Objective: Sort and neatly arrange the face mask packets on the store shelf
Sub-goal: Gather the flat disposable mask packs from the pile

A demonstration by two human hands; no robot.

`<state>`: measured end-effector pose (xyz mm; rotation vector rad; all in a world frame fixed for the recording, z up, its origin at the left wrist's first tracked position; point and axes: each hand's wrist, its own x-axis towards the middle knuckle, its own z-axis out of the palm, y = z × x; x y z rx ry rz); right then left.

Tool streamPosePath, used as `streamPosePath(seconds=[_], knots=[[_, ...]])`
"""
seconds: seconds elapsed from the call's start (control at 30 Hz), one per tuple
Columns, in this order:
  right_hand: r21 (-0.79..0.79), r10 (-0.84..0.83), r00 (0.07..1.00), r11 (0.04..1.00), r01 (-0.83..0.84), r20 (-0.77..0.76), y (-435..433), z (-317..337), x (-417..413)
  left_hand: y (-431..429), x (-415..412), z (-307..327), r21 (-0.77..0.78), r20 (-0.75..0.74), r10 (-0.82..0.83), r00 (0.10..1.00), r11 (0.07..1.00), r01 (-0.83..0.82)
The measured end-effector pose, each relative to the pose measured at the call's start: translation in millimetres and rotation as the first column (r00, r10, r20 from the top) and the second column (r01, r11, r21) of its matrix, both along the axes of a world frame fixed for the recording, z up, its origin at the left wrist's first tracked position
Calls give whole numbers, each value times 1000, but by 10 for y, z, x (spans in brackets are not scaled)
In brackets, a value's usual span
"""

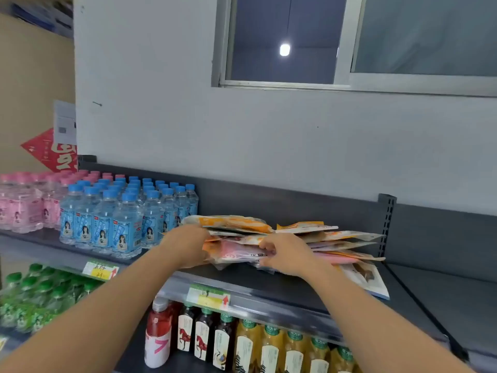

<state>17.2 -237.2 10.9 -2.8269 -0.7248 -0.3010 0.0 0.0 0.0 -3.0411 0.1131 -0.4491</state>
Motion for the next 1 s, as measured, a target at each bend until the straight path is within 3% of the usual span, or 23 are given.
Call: streamPosePath(seconds=[0.1, 0.2, 0.33, 0.43, 0.53, 0.63, 0.73, 0.83, 0.9, 1.0], knots=[[-104, 37, 999, 994, -38, -12, 197, -67, 102, 201, 142, -70, 14, -65, 31, 997, 999, -30], [-296, 72, 997, 953, -59, 34, 389, -161, 254, 339, 277, -95, 7, -70, 5, 998, 1000, -4], [-409, 77, 988, 913, -15, 134, 579, -201, 405, 449, 475, -93, 4, -102, -40, 994, 999, 41], [-353, 61, 975, 935, 18, 212, 659, -189, 483, 479, 607, -100, -30, -88, -50, 995, 998, 48], [-242, 9, 947, 968, 73, 322, 728, -181, 552, 459, 721, -132, -161, -16, -92, 996, 983, 89], [-126, -56, 924, 986, 111, 377, 763, -166, 612, 383, 805, -154, -109, 58, -167, 984, 979, 172], [-47, -118, 901, 987, 151, 419, 756, -131, 658, 332, 825, -98, -43, 246, -182, 952, 979, 198], [77, -202, 886, 979, 187, 418, 704, -62, 667, 284, 803, 12, -142, 325, -107, 939, 977, 161], [160, -244, 882, 968, 194, 403, 660, 27, 647, 279, 789, 120, -423, 271, -40, 962, 892, 156], [303, -301, 891, 932, 199, 340, 596, 189, 591, 291, 724, 278, -783, 250, -88, 964, 567, 255]])
